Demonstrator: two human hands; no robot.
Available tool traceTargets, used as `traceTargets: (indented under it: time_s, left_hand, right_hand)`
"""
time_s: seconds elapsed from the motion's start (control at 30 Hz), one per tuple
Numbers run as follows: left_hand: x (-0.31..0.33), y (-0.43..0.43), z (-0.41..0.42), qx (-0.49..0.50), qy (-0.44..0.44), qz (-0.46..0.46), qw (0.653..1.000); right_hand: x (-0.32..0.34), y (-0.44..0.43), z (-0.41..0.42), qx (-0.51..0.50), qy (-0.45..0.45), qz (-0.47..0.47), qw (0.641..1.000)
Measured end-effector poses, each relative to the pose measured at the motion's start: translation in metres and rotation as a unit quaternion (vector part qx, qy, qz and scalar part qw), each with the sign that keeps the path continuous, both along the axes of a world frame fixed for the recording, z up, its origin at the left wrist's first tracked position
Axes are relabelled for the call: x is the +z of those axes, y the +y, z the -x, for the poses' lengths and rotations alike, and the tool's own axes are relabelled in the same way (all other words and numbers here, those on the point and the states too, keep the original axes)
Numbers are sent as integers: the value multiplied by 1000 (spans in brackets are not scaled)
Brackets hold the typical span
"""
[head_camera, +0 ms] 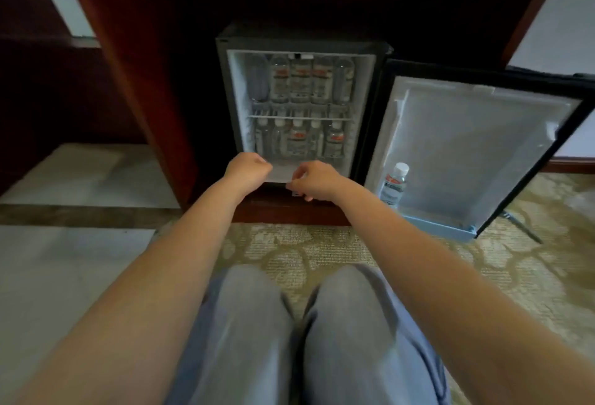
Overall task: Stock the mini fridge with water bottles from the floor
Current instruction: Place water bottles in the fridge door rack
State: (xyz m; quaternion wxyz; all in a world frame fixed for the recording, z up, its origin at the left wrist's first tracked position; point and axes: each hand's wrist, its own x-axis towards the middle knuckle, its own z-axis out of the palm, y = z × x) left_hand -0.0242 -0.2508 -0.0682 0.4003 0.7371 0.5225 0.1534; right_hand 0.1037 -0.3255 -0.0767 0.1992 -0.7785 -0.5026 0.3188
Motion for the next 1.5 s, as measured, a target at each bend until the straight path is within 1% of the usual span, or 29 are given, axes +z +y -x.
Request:
traceTargets:
  time_s: [0.13, 0.3, 0.4, 0.53, 0.7, 0.83, 0.97, 1.1, 1.2, 1.3, 1.4, 1.5]
  left_hand:
    - [7, 11, 84, 58, -6, 0, 998]
    - [-11, 16, 202, 164, -2, 27, 986]
    - [-31, 12, 267, 227, -6, 32, 973]
    - [-64, -1, 345, 299, -7, 62, 952]
    - [-109, -24, 423, 378, -11, 108, 919]
    - [-147, -50, 464, 443, 2, 109, 890]
    - [-181, -82, 490, 486, 23, 111, 866]
    - [-207, -110, 509, 530, 5, 132, 838]
    - [-224, -125, 518, 560, -2, 138, 817]
    - [-231, -129, 525, 573, 17, 128, 809]
    - [-236, -124, 539, 579, 33, 124, 805]
    - [-239, -116, 559, 575, 98, 108, 805]
  right_hand:
    - [23, 21, 82, 119, -44, -24, 992]
    - [23, 43, 191, 220, -61, -41, 973]
    - [11, 54, 255, 281, -84, -36, 955]
    - [-15, 57, 326, 342, -77, -19, 936]
    - [-54, 61, 390, 391, -65, 13, 918]
    - [-85, 63, 420, 401, -50, 32, 914]
    - [-116, 60, 439, 403, -31, 44, 914]
    - [-147, 43, 450, 383, 11, 61, 922]
    - [-168, 30, 453, 386, 6, 83, 919]
    - [-174, 26, 460, 399, 5, 98, 912]
    - [-171, 27, 472, 427, -7, 86, 900]
    - [-167, 29, 487, 441, -3, 80, 894]
